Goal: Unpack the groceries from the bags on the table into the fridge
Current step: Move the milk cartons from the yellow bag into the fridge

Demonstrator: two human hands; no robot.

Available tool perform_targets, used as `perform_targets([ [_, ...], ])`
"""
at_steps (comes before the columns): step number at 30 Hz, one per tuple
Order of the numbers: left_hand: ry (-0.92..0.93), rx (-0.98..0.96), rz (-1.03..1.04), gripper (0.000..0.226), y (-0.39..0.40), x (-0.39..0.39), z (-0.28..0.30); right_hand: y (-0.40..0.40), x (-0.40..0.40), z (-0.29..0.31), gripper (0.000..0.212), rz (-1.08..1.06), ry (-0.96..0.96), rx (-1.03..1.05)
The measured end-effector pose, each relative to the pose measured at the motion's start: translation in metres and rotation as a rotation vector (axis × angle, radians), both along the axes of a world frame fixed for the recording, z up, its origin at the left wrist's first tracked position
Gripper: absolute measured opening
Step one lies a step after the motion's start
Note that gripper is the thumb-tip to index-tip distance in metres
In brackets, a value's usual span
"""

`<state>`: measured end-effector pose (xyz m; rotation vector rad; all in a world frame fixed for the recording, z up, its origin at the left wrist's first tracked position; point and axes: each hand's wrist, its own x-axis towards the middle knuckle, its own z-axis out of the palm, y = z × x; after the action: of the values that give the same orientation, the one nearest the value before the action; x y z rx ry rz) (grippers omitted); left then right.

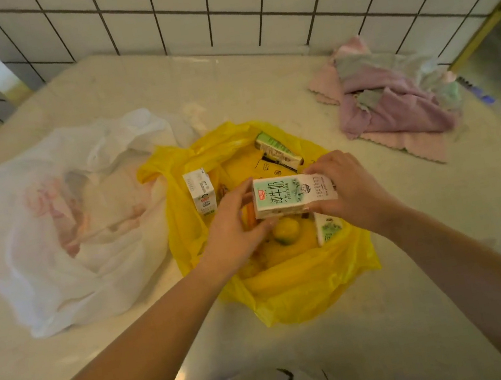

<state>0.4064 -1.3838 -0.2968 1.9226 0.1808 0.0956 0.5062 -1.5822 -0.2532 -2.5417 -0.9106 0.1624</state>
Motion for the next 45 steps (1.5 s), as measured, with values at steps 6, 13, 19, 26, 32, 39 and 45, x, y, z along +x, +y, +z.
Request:
perform_targets([
  [6,-0.139,0.097,-0.007,0.057,0.040,0.007,0.019,0.033,-0.007,-0.013,0.057,0.020,0.134,0.116],
  [13,-0.129,0.267,-0.078,0.063,0.072,0.003,0.025,0.094,-0.017,-0.031,0.063,0.051,0.191,0.203],
  [19,-0.163,0.378,0.068,0.078,0.094,0.006,0.018,0.103,-0.008,-0.034,0.065,-0.066,0.405,0.276],
  [26,0.097,0.284,0.041,0.093,0.109,0.025,-0.005,0.101,0.007,-0.038,0.065,-0.132,0.530,0.292],
  [32,0.177,0.216,0.087,0.077,0.107,0.034,-0.020,0.107,0.014,-0.048,0.064,-0.131,0.597,0.301],
  [39,0.082,0.111,0.196,0.061,0.108,0.019,0.006,0.106,0.008,-0.035,0.064,-0.119,0.671,0.394],
  [45,-0.003,0.016,0.288,0.060,0.109,-0.032,0.049,0.126,-0.011,-0.002,0.063,0.030,0.695,0.510],
])
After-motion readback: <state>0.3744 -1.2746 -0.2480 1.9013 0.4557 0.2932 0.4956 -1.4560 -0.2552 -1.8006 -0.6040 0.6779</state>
